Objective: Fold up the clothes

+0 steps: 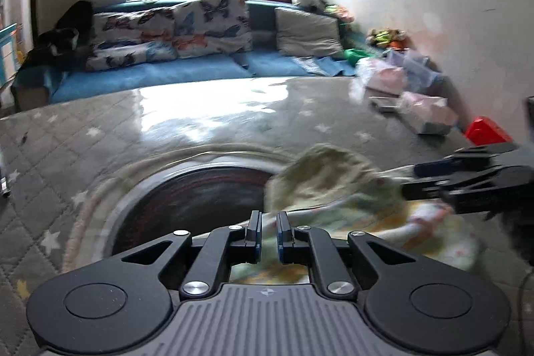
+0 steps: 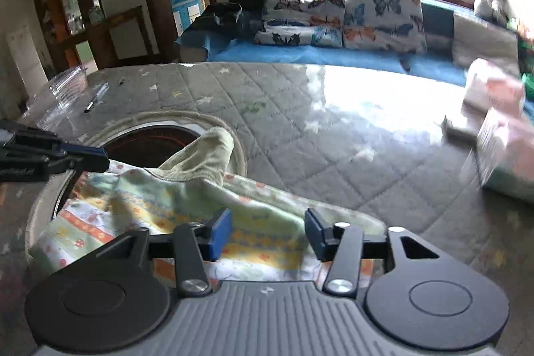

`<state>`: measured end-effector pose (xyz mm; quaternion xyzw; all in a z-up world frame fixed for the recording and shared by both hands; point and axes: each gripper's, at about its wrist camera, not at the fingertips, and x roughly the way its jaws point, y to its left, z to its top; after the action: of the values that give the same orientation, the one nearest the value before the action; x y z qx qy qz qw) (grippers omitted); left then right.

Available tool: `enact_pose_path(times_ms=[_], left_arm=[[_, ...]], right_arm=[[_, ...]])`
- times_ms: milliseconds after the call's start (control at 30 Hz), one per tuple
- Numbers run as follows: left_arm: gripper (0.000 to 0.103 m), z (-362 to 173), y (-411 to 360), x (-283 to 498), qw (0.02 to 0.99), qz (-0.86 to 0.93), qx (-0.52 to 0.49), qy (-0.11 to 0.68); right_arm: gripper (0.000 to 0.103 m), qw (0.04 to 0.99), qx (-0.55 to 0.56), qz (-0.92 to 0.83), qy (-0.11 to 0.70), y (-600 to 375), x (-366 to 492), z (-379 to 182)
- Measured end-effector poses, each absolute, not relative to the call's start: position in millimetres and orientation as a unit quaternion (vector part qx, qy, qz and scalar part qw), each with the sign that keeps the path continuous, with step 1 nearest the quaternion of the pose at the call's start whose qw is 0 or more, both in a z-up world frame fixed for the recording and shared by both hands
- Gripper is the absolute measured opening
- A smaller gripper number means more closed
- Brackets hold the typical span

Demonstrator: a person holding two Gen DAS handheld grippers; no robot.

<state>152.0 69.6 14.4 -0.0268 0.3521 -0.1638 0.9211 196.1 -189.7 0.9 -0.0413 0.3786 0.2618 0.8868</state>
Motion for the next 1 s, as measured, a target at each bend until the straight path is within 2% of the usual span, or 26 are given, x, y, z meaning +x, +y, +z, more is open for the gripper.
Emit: enact_pose_path(times_ms=[367,500,733,867,1000], left_arm=[[0.01,-4,17,170,0.902,-0.201,-0.023,0.381],[0.01,-17,19,183,0.903,-0.178,-0.027,0.391],[0.01,-21,27,190,0.905,-0.163,-0.043,0.391],[0.01,-21,32,191,0.906,-0.154,-0.057,0.389],[0.01,-17,35,182,0.909,-0.151,-0.057,0.384]], right_arm=[[0.044,0.896,-0.069,0.228,0.374,-178,209,-18],[0.043,0.9,-0.058,0.249,0.352,-177,200,-2],[0.029,0.876,-0.076,0.319,0.352,-145,187,2],[0.027,0.879,-0.1,0.291,0.365,-130,203,-18],[0.028,0.883,-0.076,0.282,0.368,-137,212,-17]])
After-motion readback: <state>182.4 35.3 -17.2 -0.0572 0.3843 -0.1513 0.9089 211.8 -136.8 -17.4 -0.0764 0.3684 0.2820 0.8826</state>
